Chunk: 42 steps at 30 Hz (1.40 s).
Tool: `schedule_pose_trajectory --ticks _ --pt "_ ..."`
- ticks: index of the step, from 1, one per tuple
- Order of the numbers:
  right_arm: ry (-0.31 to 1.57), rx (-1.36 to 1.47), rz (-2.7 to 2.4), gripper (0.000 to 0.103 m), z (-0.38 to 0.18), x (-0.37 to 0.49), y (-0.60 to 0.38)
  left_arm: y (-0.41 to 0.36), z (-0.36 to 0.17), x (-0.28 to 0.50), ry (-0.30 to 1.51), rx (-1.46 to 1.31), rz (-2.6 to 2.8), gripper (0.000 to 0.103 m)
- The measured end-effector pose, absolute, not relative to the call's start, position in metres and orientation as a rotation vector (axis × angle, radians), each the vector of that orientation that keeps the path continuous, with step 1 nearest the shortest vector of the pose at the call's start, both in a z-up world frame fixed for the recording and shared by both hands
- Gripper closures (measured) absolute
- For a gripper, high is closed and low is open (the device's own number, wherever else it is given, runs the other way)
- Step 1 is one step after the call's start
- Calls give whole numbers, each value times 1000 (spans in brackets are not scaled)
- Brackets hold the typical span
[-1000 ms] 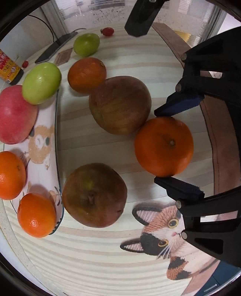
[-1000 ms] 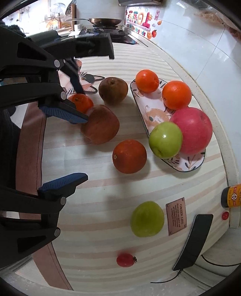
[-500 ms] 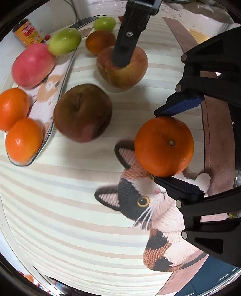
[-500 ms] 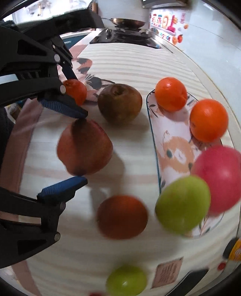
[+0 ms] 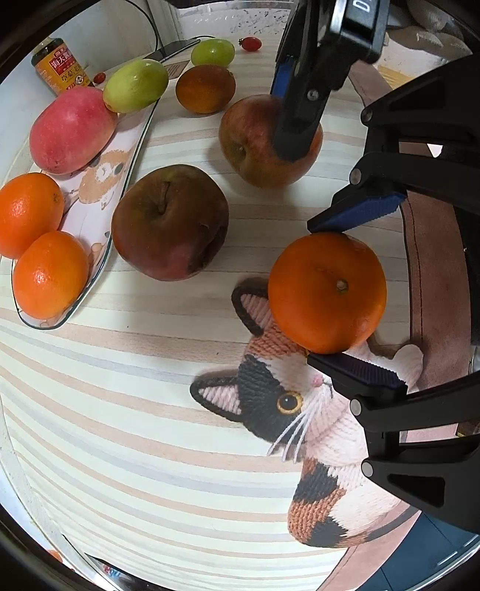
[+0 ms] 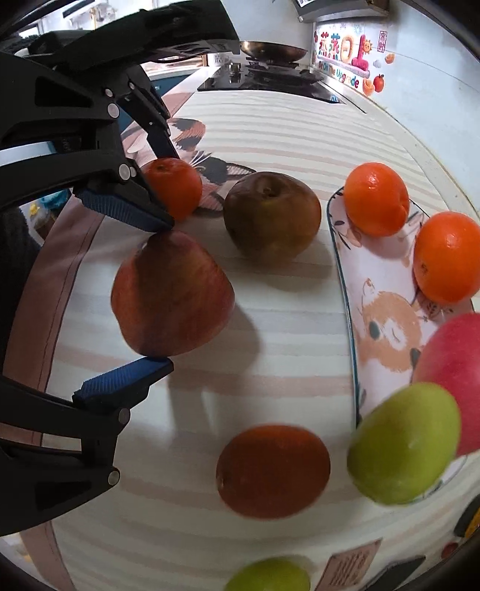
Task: Organize fruits
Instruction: 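Grasp a tangerine with the left tool while the right tool grasps a brownish-red apple, then place the tangerine with the left tool while the right tool places the apple on the plate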
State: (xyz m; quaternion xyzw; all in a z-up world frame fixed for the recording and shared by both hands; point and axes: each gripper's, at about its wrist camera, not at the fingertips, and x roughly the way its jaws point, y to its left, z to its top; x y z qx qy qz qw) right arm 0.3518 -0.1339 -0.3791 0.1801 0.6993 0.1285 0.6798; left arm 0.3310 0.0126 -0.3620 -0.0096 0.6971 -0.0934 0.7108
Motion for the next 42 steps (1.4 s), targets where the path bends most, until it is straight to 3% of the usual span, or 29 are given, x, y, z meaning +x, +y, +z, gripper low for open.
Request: schedule_pose_trajectory --ticks 7,14,21,30,36,42 --pt "1523 351 259 32 -369 348 -127 24 -347 340 1533 -48 -207 41" --pt "1399 417 233 33 -325 357 -135 45 -288 365 1440 -112 -253 41" --pt "1319 422 180 33 -304 405 -137 45 -241 448 1349 -138 -292 41" --pt "1332 432 92 32 -326 455 -132 53 -294 561 1521 -288 -309 41" --pt "1351 424 63 32 -337 464 -127 45 -333 582 1639 -336 -313 41" --pt "1364 411 52 32 -342 461 -125 40 -340 583 1660 -333 -306 41"
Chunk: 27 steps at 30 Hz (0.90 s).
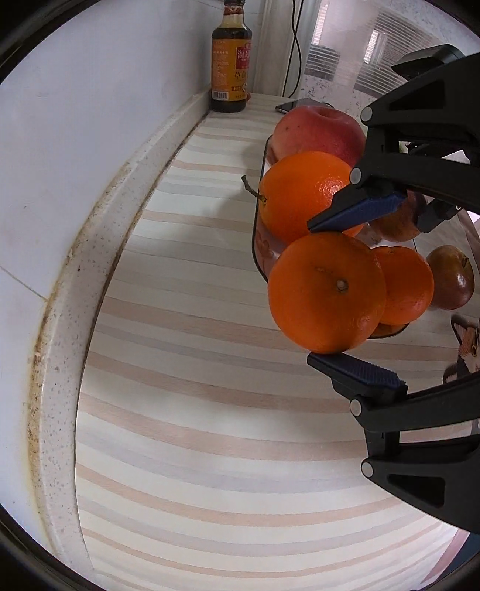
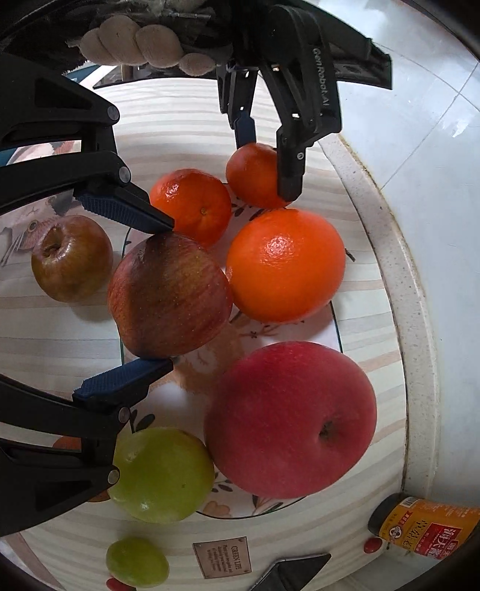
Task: Organize fruits
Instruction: 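Place the tangerine with the left tool while the right tool places the apple on the plate, then open both tools and withdraw them from the plate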
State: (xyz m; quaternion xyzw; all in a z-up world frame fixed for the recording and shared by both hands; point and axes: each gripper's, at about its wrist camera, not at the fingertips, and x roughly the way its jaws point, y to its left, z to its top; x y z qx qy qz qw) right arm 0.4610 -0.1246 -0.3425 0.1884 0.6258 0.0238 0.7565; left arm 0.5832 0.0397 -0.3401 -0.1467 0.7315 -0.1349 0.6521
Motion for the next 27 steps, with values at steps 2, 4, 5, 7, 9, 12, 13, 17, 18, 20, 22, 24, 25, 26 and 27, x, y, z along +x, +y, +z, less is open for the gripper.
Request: schedule_pose_trajectory --ticks 2,4,5,7,9,12,13,17,18,20,22,24,25,26,27 --pt "1375 406 44 31 -346 464 -124 31 -342 584 1663 -305 -305 41" --pt "1392 417 44 31 -351 465 -124 23 -341 583 1663 -245 -317 40" --pt "1396 428 35 31 -353 465 -124 21 -342 582 1664 -234 -319 39" --pt "1376 431 31 29 -351 466 -125 17 -338 581 1662 -240 -344 27" --pt "1366 432 24 18 -346 467 -126 14 -334 581 1652 -232 -359 16" --pt "1362 426 28 13 -338 470 -127 12 -326 581 1627 -200 -346 16" --pt "1359 418 28 12 -335 470 -128 13 -322 580 1615 -195 -341 16" --pt "1343 373 -6 5 -315 462 -134 19 -298 569 1535 -152 -308 16" --pt "1335 353 -18 5 -309 458 -136 21 -289 562 1507 -129 -288 16" --pt "1313 306 -37 5 -295 451 -143 23 -275 547 1459 -101 -260 16" --pt "1295 271 -50 4 -284 444 -150 26 -261 528 1415 -80 -233 16" --pt "1277 232 -61 4 -270 434 -158 27 -249 505 1376 -67 -219 16" --pt "1265 216 -63 4 -263 428 -162 28 -245 496 1366 -63 -214 16" --pt "1258 204 -62 4 -256 421 -166 27 -240 485 1354 -59 -207 16" --pt "1253 193 -63 4 -251 416 -169 26 -235 472 1339 -59 -203 16"
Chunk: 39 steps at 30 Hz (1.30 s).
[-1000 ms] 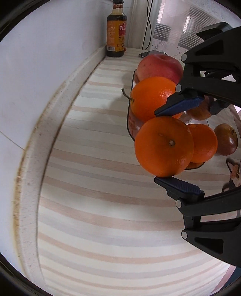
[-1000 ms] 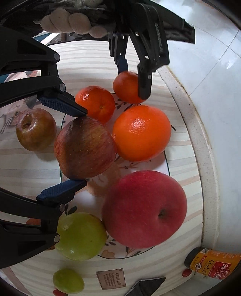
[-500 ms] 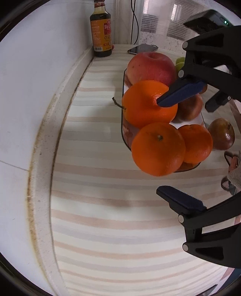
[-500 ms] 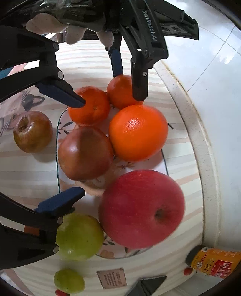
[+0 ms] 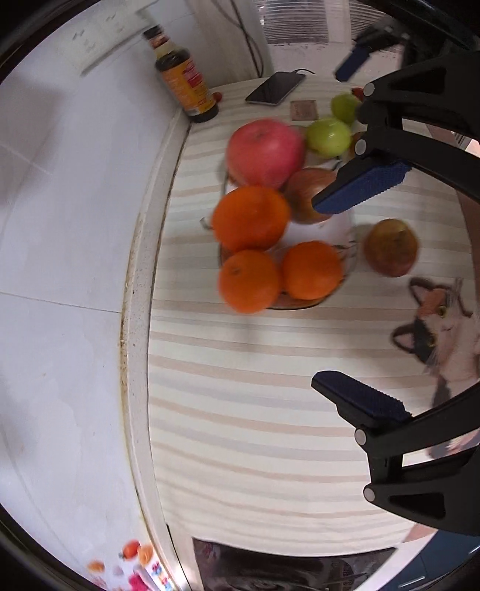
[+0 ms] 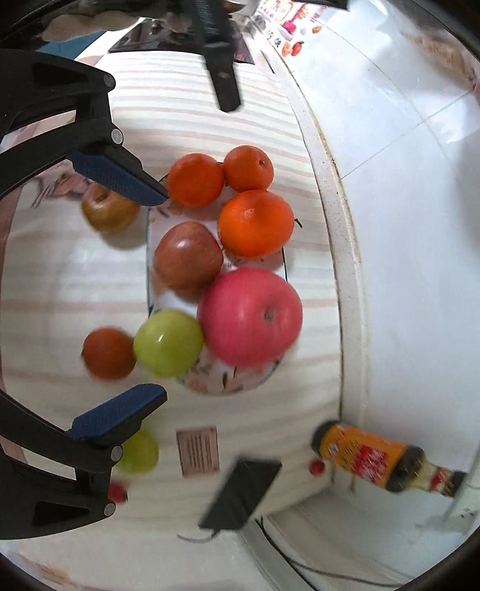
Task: Organize fruits
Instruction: 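Open both tools and withdraw them from the plate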
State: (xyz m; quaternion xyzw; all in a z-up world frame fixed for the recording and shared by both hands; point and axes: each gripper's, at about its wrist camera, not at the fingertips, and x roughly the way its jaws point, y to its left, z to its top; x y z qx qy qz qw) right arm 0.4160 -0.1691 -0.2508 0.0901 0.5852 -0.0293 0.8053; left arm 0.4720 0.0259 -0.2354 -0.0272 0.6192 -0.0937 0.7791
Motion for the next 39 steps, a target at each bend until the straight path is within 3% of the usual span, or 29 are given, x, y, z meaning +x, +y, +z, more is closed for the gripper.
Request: schedule_pose_trajectory --ticks 22,37,38,39 --pt "1076 155 -36 4 -145 295 -198 -4 -130 322 1078 34 -170 16" --pt "1007 179 -60 4 -113 260 -189 6 -115 299 1027 45 -185 16" --pt "1008 187 -61 4 -113 259 -188 8 -116 300 1027 35 -187 15" --pt "1007 197 -66 2 -114 259 -188 9 -118 300 1030 28 -192 3"
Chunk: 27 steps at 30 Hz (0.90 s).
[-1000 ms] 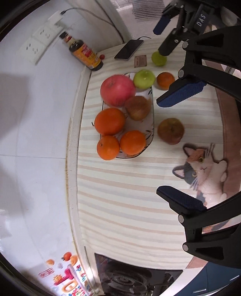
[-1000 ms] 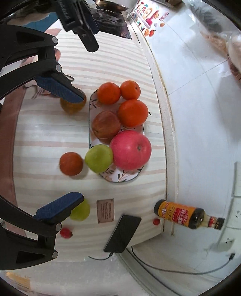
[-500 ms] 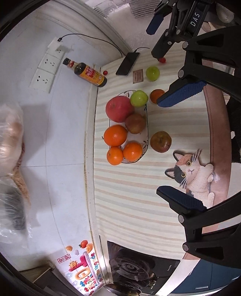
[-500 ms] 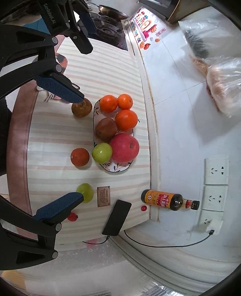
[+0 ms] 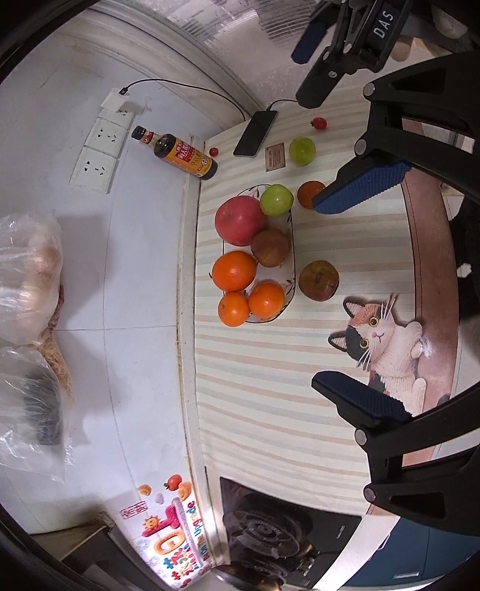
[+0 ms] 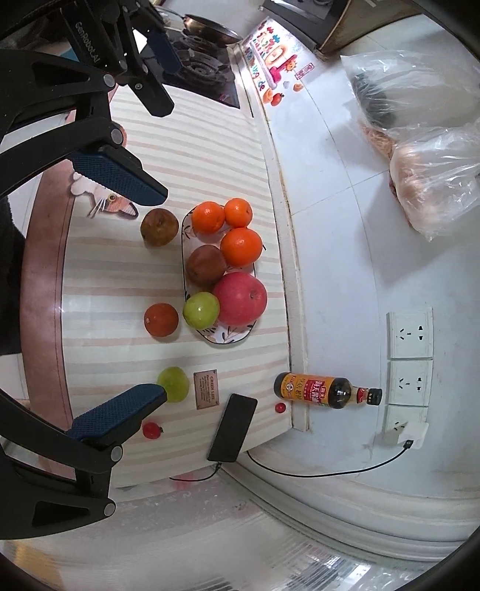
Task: Organize fruits
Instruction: 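Open both tools and withdraw them from the plate, then grasp the brownish apple with the left tool while the right tool grasps the dark orange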
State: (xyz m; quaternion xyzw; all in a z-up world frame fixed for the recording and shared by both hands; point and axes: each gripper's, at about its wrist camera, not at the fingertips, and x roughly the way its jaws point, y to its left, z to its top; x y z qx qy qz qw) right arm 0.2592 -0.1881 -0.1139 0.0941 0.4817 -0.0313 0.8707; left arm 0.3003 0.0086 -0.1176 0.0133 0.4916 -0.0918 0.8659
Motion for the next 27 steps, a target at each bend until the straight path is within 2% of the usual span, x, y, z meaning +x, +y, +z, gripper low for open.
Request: schedule_pose_trajectory --ticks 1,7,13,19,24,25,27 --pt "1006 204 -66 0 -115 259 -189 9 -120 302 1037 26 -198 0" --pt "1027 308 -92 0 -143 266 -211 11 -152 323 1080 41 -155 0" --pt "1145 431 -108 0 -208 291 -253 5 -211 349 1216 44 -127 0" --pt "1291 482 -74 0 -289 325 -272 -8 -279 377 1426 8 -109 0" --pt "1342 470 -53 9 -338 352 -267 -17 -316 398 1510 -24 -83 0" --pt "1357 481 -42 16 -348 358 -264 -19 -323 402 1527 -30 -87 0" --pt "1377 487 -30 23 -361 365 -260 -22 -334 408 1555 -38 -88 0"
